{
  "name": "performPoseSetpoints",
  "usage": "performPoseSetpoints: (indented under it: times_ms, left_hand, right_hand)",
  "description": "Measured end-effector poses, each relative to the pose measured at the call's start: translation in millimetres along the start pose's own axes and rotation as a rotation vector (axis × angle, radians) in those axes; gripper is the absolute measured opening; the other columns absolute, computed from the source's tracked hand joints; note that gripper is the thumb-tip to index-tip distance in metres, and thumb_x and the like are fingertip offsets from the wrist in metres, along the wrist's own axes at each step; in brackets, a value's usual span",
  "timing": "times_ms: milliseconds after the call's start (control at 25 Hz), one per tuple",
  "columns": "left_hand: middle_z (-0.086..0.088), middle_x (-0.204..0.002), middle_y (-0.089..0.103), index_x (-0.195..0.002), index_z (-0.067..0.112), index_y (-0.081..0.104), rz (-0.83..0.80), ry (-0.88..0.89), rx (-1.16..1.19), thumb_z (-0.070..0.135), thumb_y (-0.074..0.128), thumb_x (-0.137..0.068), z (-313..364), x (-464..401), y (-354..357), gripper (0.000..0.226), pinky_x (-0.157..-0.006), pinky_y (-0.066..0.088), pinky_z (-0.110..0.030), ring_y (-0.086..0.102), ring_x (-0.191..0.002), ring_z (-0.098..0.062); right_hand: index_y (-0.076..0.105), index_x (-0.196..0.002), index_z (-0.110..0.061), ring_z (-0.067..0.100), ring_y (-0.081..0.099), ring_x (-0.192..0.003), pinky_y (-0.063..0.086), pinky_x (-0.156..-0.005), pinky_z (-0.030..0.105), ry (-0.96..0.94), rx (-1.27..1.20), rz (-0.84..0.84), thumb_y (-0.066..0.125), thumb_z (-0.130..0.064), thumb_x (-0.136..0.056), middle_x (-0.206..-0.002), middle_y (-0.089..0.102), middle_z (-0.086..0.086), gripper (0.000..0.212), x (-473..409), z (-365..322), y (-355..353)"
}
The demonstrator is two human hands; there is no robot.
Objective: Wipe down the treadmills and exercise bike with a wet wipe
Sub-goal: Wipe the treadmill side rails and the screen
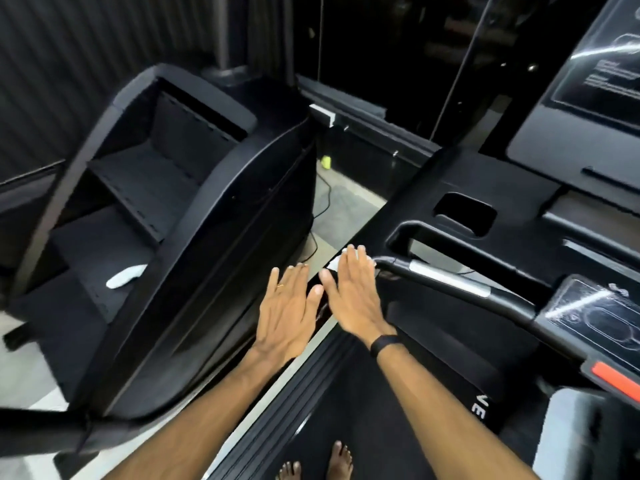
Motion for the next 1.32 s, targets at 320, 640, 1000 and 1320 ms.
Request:
performPoseSetpoints:
  times_ms: [320,640,1000,1320]
  left_hand:
    - [-0.009,-0.147,0.053,-0.144,0.007,0.049,-0.008,-0.142,-0.004,0.049,0.009,-0.102,-9.2,1.3,-0.6,0.072,-0.126,0.009,-0.041,0.040,-0.143,-0.018]
    - [0.004,-0.115,0.070,-0.115,0.013,0.068,0.138,-0.149,0.250,0.034,0.029,-0.108,-16.3,13.7,-24.4,0.045,-0.125,0.011,-0.041,0.056,-0.113,-0.001]
    - [-0.002,-0.104,0.072,-0.109,0.009,0.070,0.038,-0.093,0.268,0.038,0.025,-0.106,-106.4,97.1,-75.7,0.053,-0.126,0.011,-0.037,0.063,-0.101,-0.011]
    - [0.009,-0.118,0.072,-0.117,0.022,0.072,-0.141,-0.032,0.440,0.050,0.020,-0.100,-157.9,194.6,-110.4,0.061,-0.118,0.030,-0.037,0.061,-0.116,-0.007]
  right_hand:
    - [0.041,-0.143,0.002,0.029,0.018,-0.149,-0.008,-0.123,0.039,-0.191,0.202,0.056,0.019,-0.056,-0.102,-0.153,0.037,0.016,0.075,-16.3,2.0,-1.0]
    - [0.020,-0.156,0.003,0.029,0.003,-0.155,-0.011,-0.123,0.039,-0.099,0.199,0.028,0.016,-0.054,-0.104,-0.165,0.018,0.018,0.077,-4.2,0.1,6.4]
    - [0.003,-0.157,0.003,0.026,-0.013,-0.154,-0.012,-0.124,0.038,0.076,0.048,0.094,0.024,-0.054,-0.105,-0.168,-0.001,0.017,0.080,66.3,-59.6,51.6]
    - [0.008,-0.156,0.004,0.027,-0.005,-0.155,-0.010,-0.125,0.038,0.093,-0.047,0.206,0.030,-0.051,-0.105,-0.166,0.006,0.019,0.079,180.5,-169.7,112.6]
Point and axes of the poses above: each hand's wrist, its own x-axis away from the middle knuckle, its own y-axis out of the palm, z = x × y, the point moved 8 cm from there along -x, towards the middle knuckle
